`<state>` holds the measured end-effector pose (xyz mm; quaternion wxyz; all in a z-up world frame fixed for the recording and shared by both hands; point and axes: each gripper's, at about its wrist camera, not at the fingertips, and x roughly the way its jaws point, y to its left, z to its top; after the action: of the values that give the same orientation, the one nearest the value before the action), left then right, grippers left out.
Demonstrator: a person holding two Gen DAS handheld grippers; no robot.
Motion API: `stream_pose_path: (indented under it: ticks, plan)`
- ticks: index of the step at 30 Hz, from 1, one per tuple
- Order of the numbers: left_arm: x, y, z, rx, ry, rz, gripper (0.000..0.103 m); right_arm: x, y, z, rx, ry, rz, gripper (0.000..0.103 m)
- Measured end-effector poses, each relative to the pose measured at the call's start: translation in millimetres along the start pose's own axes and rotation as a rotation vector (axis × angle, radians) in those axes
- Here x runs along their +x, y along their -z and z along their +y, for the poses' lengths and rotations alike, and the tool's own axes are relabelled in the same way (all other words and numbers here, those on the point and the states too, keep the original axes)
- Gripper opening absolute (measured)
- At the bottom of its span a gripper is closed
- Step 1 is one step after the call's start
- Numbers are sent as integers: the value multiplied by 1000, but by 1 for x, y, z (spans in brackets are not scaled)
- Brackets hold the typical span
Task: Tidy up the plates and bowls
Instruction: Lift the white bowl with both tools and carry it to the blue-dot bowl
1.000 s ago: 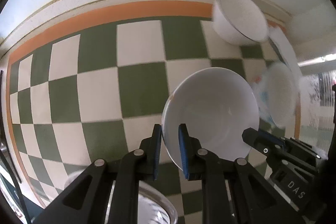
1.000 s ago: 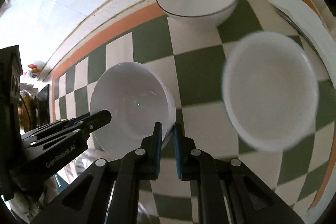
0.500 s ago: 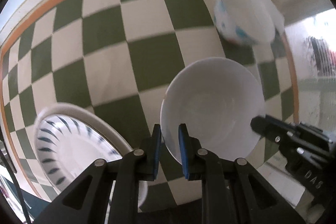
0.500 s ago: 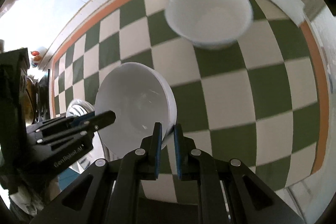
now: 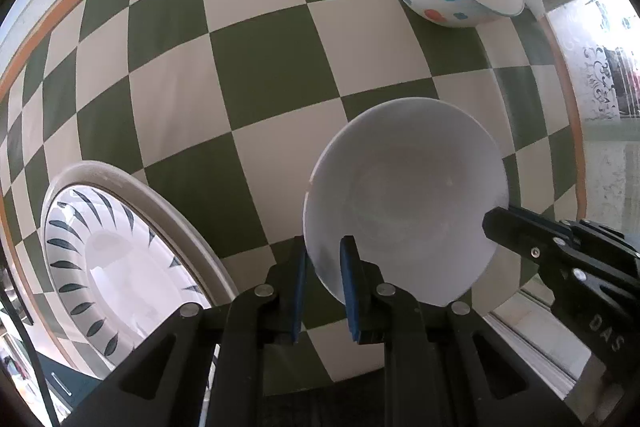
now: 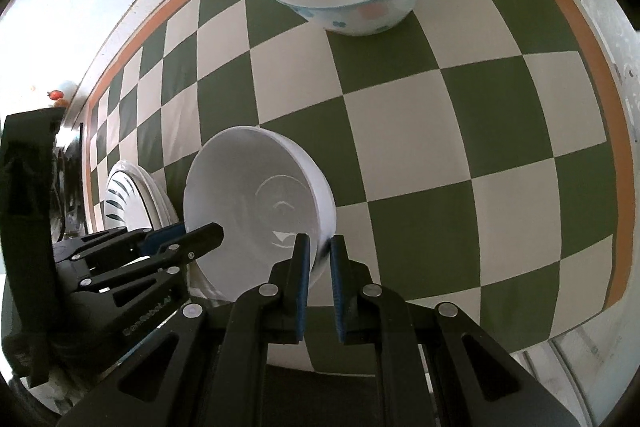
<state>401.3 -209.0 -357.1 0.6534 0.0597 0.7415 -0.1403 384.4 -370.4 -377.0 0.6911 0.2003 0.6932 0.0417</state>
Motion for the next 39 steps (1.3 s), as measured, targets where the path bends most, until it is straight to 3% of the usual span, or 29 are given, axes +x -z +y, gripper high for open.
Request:
stream_pose_path:
  ticks: [3, 6, 7, 11, 17, 24, 27, 32, 39]
  plan:
    - [-18, -5, 5, -24, 10, -29, 15, -3, -5, -8, 39, -47, 28, 14]
    - [-49, -12, 15, -54, 28, -87, 16, -23, -12, -21, 85, -74, -1, 15]
    - [-58, -18, 18, -64, 35, -103, 21, -33, -17, -26, 103, -79, -23, 16]
    - [-71, -55, 25, -98, 46, -128, 25, -59, -42, -45, 154, -109, -109, 44]
    - [-59, -130, 5, -101, 100, -97, 25, -67, -103, -71, 217, -107, -195, 45]
    - [-24, -190, -25, -55, 105, -23, 26, -45, -150, -89, 264, -115, -172, 45]
    - [-12, -199, -32, -33, 92, -19, 25, -34, -160, -94, 270, -106, -158, 42]
    - [-6, -200, -37, -15, 99, -15, 11, -25, -168, -92, 263, -139, -138, 13]
    - [-13, -190, -35, -6, 87, -56, 11, -29, -171, -78, 207, -60, -148, 10]
